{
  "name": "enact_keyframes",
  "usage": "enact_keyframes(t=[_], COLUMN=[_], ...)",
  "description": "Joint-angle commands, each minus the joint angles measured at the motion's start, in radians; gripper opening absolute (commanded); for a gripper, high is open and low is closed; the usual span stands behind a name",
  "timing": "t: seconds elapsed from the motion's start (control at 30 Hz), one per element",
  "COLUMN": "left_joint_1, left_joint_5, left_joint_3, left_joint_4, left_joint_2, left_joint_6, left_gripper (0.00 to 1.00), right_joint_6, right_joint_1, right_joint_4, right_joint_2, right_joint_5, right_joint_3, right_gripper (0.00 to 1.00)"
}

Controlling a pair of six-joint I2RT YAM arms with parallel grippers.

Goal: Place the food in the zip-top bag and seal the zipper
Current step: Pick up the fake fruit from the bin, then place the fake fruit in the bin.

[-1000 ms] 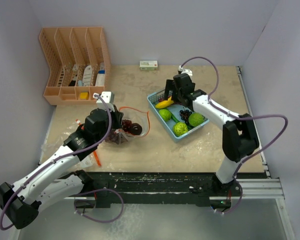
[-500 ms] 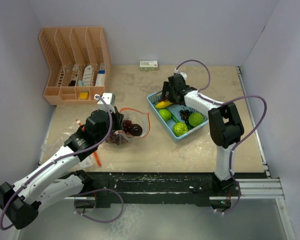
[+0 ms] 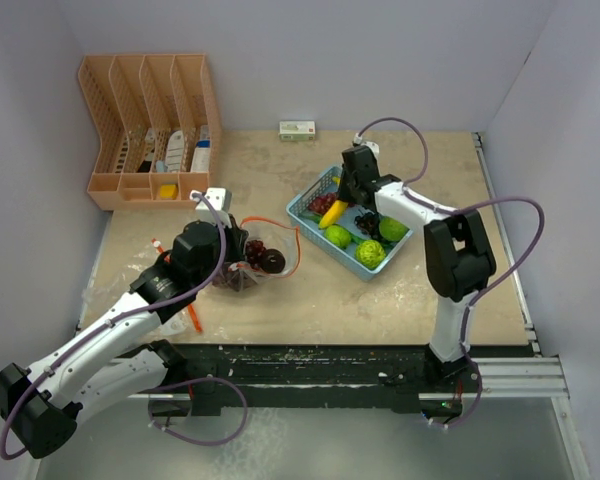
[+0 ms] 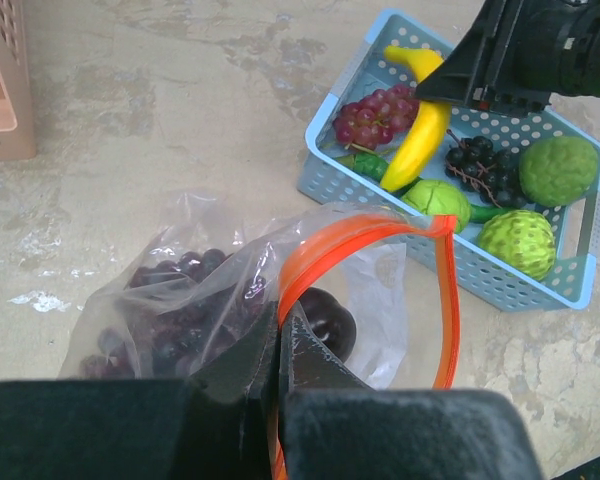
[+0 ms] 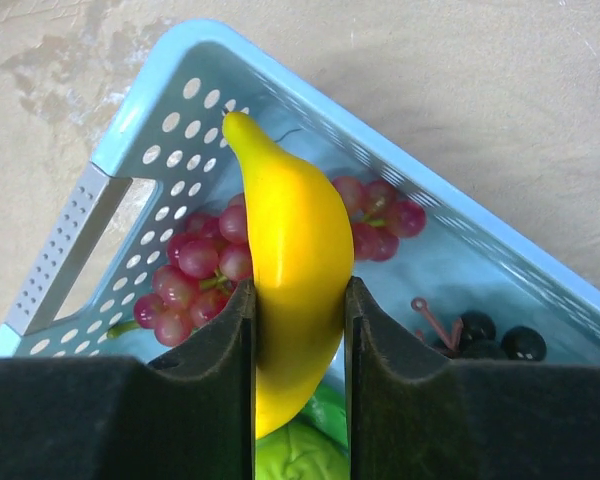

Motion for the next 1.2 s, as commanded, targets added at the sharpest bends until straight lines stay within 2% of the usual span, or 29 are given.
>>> enact_keyframes(t=[0.0,0.23,0.43,0.63,0.73,0.9,1.07,1.17], left_joint_1=[0.006,0.005,0.007,0.006,0.006,0.006,0.006,0.005], left_joint_5=[-0.004,0.000,0.008,0.012,0.015,0.017,0.012,0.012], left_joint_3=[0.000,0.004,0.007,0.023,0.028,0.026,0.022,0.023], left_joint_4=[0.034,0.036,0.044,0.041,0.042,0.037,0.029,0.029], left_joint_2=[-0.015,-0.007,0.003,0.019,0.026,0.019,0.012,0.017], left_joint_6=[0.002,-0.003,-0.006,0.003,0.005,0.000,-0.001,0.002], left_gripper=[0.00,0.00,0.00,0.00,0.00,0.00,0.00,0.00], right_joint_6=[-0.023,-0.092,-0.199,-0.361,-0.376,-0.405,-0.437,-0.515], right_joint_1=[0.002,0.002,0.004,0.015,0.030,0.039,0.098,0.152], right_joint_4=[0.061,0.045,-0.045,-0.202,-0.236,-0.238,-0.273,-0.209], right_joint_2=[-0.122,-0.263,-0.326,-0.311,-0.309,-0.284,-0.221,-0.200], right_joint_5=[-0.045,-0.027,0.100,0.214,0.338,0.418,0.515,0.568], right_joint_3=[-0.029,-0.050,-0.026,0.033,0.026,0.018,0.012,-0.015], right_gripper=[0.21,0.18,0.17,0.19,0.19,0.19,0.19,0.20])
